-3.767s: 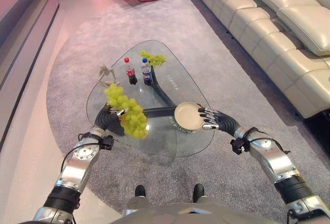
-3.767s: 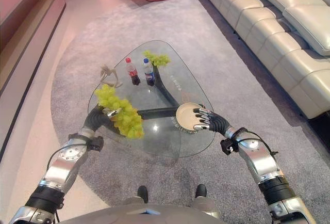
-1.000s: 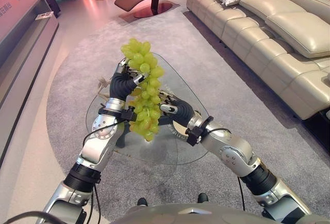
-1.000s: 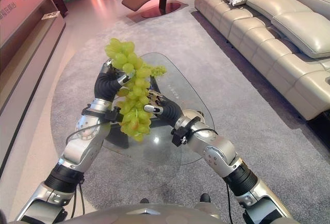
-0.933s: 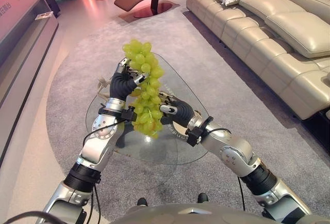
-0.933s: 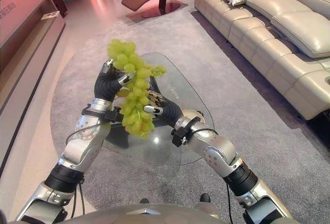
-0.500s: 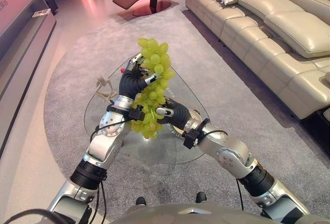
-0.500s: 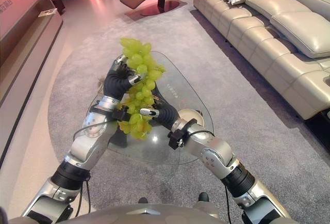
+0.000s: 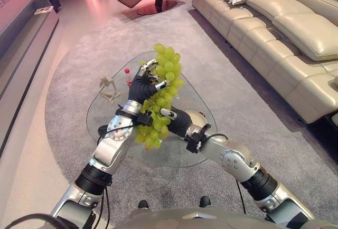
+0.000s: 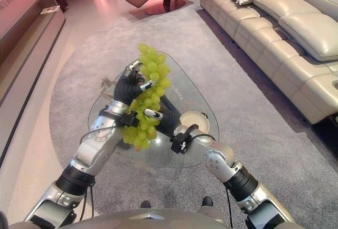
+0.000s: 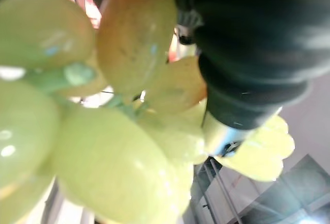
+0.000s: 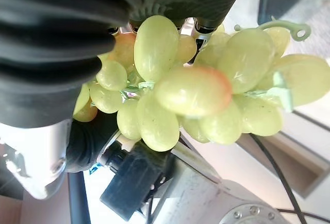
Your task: Pick up fruits into the plate
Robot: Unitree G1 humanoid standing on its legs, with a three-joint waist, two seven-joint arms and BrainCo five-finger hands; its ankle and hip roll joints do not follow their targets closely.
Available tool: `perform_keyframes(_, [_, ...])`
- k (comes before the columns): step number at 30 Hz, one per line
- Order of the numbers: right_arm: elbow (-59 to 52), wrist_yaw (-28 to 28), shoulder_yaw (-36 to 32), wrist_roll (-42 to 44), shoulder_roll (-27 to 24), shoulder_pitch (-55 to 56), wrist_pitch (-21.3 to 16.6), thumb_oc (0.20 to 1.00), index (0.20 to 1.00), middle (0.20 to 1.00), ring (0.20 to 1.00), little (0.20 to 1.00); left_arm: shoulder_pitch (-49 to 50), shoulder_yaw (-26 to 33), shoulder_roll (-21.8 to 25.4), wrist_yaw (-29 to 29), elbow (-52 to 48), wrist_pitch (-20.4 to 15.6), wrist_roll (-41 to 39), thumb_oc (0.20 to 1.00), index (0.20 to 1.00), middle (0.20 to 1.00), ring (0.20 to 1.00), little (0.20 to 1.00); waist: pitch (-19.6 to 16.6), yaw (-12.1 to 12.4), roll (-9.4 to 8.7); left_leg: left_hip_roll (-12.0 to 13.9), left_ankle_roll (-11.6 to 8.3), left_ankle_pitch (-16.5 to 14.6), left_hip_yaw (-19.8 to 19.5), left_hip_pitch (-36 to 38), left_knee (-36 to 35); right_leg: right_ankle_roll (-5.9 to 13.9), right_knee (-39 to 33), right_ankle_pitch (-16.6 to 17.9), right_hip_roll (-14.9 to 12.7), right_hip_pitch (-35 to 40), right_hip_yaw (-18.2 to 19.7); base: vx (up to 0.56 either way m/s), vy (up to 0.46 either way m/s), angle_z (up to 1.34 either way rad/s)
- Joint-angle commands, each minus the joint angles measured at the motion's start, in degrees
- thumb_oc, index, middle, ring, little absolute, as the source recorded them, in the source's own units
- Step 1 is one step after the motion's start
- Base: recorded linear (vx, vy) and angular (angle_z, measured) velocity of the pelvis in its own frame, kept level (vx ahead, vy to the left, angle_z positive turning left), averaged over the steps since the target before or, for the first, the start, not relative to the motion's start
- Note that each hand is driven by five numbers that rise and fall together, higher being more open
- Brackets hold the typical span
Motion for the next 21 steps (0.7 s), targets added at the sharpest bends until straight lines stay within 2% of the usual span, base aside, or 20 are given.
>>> perform_keyframes(1, [-6.1,6.7,6.9,6.9,8.9,-6.5,-0.5,1.0,1.0,1.0,1.0,1.0,-7.2,-5.1,-1.8,-2.6,2.3,-1.4,0.5,0.2,0.2,0.2,0.2,0.2,0.0,0.3,-2.35,-0.7,0.93,-9.0,0.4,1.8,2.4,1.34,3.0,-7.5,-2.6,4.1,-0.9,0.0,0.0,0.0])
perform_keyframes(2, [-5.8,6.7,7.2,6.8,9.3,-6.6,-1.3,0.686,0.686,0.686,0.686,0.686,-7.1,-5.6,-1.9,-2.9,2.7,-1.2,0.1,0.2,0.2,0.2,0.2,0.2,0.0,0.4,-2.36,-0.7,0.95,-9.0,0.5,1.9,2.4,1.33,3.0,-7.5,-2.6,4.1,-0.9,0.0,0.0,0.0])
perform_keyframes(3, [-5.7,6.7,7.2,6.9,9.4,-6.7,-1.4,0.2,0.2,0.2,0.2,0.2,-7.0,-5.8,-2.0,-3.1,3.0,-1.1,-0.2,0.2,0.2,0.2,0.2,0.2,-0.1,0.4,-2.38,-0.7,0.96,-9.0,0.5,1.9,2.5,1.33,3.0,-7.5,-2.6,4.1,-0.9,0.0,0.0,0.0])
perform_keyframes(16, [-5.6,7.5,7.5,8.7,10.9,-6.7,-3.6,0.2,0.2,0.2,0.2,0.2,-6.5,-10.0,-3.2,-4.3,7.2,1.4,0.3,0.2,0.2,0.2,0.2,0.2,0.4,0.0,-2.44,-0.6,1.3,-9.0,0.9,1.8,2.7,1.31,3.5,-7.6,-2.5,3.7,-0.5,0.0,0.001,-0.02])
perform_keyframes(21, [-5.4,6.9,7.1,8.7,10.6,-6.0,-4.5,0.2,0.2,0.2,0.2,0.2,-5.3,-10.0,-3.5,-4.1,8.7,3.1,-2.4,0.2,0.2,0.2,0.2,0.2,0.4,-0.1,-2.22,-0.5,1.21,-8.9,1.2,1.9,2.7,1.34,3.4,-7.6,-2.6,3.9,-0.8,0.0,0.0,0.0])
